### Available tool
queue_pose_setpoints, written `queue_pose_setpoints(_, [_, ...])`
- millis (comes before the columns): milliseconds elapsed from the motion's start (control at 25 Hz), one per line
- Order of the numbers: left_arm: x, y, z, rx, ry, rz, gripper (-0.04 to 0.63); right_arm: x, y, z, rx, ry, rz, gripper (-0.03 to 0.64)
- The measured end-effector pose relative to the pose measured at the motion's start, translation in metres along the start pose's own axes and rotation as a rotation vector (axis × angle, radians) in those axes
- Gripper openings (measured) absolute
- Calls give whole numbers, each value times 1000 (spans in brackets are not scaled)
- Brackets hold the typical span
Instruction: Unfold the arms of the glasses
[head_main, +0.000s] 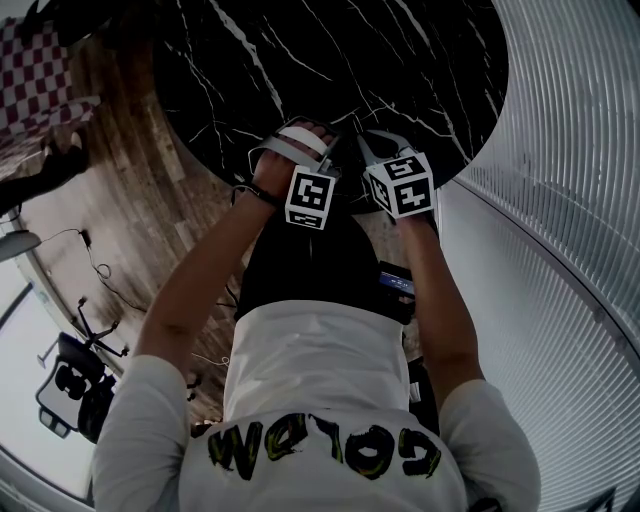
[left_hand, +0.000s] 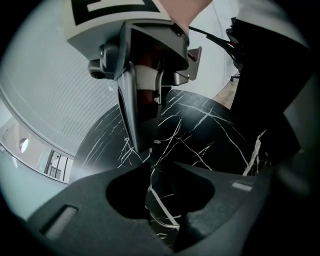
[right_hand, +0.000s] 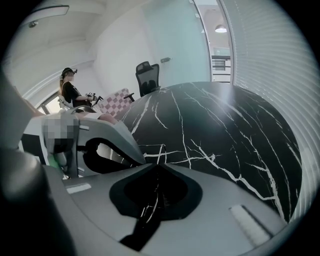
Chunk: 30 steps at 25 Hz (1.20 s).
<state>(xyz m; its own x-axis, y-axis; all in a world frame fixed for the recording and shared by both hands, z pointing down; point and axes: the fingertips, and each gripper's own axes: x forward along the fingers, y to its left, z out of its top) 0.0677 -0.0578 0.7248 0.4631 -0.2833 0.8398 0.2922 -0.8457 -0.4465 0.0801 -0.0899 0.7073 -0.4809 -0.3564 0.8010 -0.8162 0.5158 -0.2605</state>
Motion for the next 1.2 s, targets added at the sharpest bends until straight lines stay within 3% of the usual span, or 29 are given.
queue_pose_setpoints(1200, [-24, -39, 0, -129, 26, -4, 109, -15, -21, 0, 78, -17, -93, 8])
